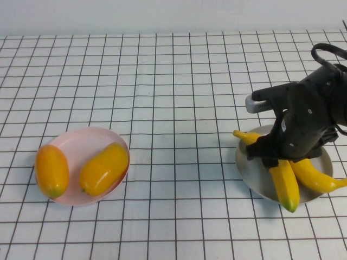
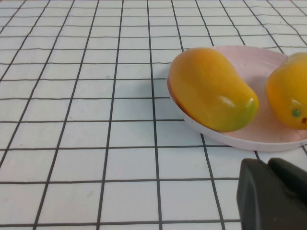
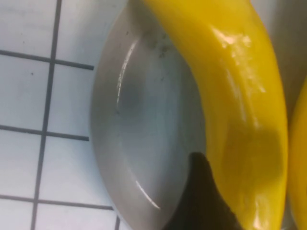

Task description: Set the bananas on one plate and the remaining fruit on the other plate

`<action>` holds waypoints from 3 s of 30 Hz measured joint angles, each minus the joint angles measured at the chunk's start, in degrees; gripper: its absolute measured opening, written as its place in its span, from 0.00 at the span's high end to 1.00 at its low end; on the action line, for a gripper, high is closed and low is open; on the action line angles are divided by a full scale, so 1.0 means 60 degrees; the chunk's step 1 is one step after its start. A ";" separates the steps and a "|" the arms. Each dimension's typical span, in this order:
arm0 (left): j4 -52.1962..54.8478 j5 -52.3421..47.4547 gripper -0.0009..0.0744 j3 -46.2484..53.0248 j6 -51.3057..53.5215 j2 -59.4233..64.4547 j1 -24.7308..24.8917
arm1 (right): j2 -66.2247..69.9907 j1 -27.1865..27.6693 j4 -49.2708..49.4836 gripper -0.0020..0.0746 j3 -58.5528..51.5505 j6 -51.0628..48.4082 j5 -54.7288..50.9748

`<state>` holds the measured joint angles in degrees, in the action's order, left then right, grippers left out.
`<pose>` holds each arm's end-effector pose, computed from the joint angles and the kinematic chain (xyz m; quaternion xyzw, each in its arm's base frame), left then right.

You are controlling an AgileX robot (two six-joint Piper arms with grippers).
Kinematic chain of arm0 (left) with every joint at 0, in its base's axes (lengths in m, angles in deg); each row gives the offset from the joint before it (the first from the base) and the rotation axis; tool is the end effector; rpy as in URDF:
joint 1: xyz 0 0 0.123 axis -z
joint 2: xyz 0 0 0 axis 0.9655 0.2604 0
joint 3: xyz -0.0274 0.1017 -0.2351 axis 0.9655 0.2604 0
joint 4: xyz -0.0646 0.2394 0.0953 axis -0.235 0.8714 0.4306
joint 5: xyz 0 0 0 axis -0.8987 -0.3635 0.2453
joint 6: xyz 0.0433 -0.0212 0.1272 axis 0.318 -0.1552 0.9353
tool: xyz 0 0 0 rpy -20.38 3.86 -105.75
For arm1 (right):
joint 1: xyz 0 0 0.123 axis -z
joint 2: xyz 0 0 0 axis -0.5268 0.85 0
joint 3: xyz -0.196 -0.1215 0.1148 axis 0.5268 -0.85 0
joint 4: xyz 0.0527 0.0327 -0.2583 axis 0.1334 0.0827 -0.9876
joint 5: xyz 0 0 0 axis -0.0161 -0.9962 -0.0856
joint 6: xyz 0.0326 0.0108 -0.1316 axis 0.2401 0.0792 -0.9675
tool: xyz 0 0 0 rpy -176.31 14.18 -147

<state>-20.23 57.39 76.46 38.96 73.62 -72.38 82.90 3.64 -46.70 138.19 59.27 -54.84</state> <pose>0.1369 -0.0099 0.1589 0.0236 0.8036 -0.0264 0.5941 0.3385 0.1538 0.1416 -0.0909 0.9816 -0.0277 0.1657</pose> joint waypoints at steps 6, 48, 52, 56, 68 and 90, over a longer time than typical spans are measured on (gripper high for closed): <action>0.0000 0.0000 0.99 0.0000 0.0000 0.0000 0.0000 | -0.0223 0.0000 0.0000 0.44 0.0000 0.0000 -0.0036; 0.0000 0.0000 0.99 0.0000 0.0000 0.0000 0.0000 | -1.3433 -0.0017 -0.0156 0.99 -0.7059 -0.1193 0.3877; 0.0000 0.0000 0.99 0.0000 0.0000 0.0000 0.0000 | -1.4572 -0.0017 -0.0796 0.99 -0.7613 -0.1193 0.3552; 0.0000 0.0000 0.99 0.0000 0.0000 0.0000 0.0000 | -1.5853 -0.0017 -0.0925 0.99 -0.8038 -0.1193 0.2817; 0.0000 0.0000 0.99 0.0000 0.0000 0.0000 0.0000 | -1.6923 0.0126 0.0118 0.99 -0.9946 -0.1196 0.4649; 0.0000 0.0000 0.99 0.0000 0.0000 0.0000 0.0000 | -1.6923 0.4790 0.2538 0.99 -1.1899 -0.3261 0.6201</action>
<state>-20.23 57.39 76.46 38.96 73.62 -72.38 -18.64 32.38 -31.47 66.80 39.70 -17.63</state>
